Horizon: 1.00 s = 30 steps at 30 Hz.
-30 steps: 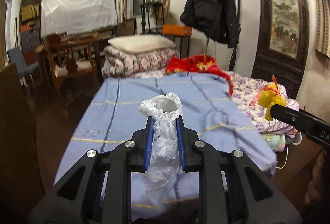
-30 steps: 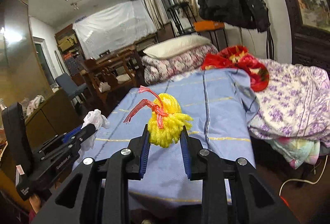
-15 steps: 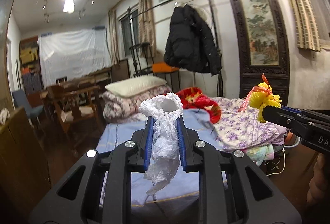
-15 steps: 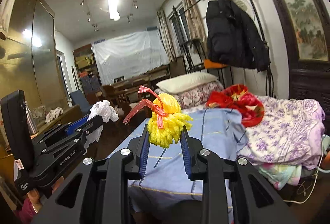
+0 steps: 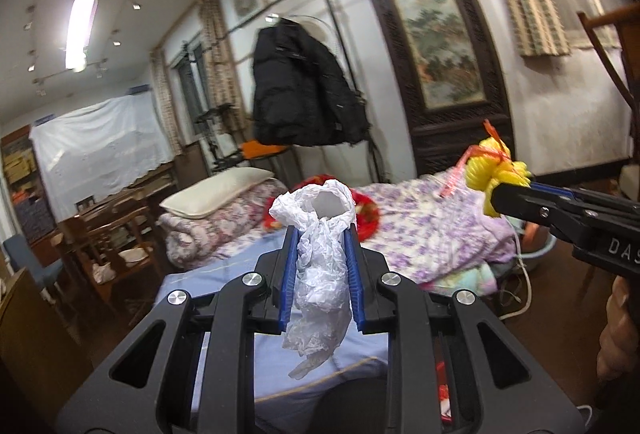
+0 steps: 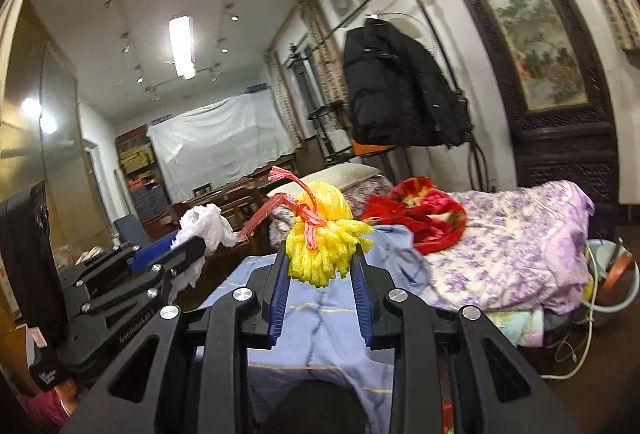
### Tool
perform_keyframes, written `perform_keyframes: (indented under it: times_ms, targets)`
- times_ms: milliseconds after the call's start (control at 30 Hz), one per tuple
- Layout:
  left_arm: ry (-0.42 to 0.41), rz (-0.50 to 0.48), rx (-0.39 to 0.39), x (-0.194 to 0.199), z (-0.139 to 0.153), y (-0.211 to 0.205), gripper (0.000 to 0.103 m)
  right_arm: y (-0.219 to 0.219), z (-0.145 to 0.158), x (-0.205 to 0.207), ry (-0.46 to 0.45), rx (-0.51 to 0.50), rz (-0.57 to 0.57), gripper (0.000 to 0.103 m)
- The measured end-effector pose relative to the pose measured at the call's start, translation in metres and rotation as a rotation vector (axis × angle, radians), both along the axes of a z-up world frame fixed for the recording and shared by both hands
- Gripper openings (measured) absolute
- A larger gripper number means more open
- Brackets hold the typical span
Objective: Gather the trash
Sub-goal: 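Lift the tissue and flower and carry both toward the red wastebasket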
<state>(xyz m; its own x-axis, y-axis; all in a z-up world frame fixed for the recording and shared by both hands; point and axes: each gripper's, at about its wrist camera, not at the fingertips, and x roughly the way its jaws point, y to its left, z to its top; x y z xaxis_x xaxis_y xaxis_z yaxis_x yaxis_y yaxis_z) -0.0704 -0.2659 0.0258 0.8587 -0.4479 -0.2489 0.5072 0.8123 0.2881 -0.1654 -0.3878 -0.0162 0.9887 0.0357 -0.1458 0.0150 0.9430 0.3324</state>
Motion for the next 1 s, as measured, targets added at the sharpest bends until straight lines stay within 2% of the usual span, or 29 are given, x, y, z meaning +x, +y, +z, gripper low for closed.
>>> perform_keyframes:
  times_ms: [333, 667, 1000]
  targets:
    - [0.101, -0.12, 0.109, 0.008, -0.049, -0.082, 0.025, -0.07, -0.057, 0.0, 0.104, 0.117, -0.099, 0.029]
    - [0.195, -0.163, 0.202, 0.024, -0.096, -0.123, 0.025, -0.107, -0.115, 0.005, 0.189, 0.206, -0.143, 0.029]
    - [0.327, -0.239, 0.288, 0.037, -0.147, -0.163, 0.025, -0.142, -0.169, 0.007, 0.272, 0.312, -0.188, 0.029]
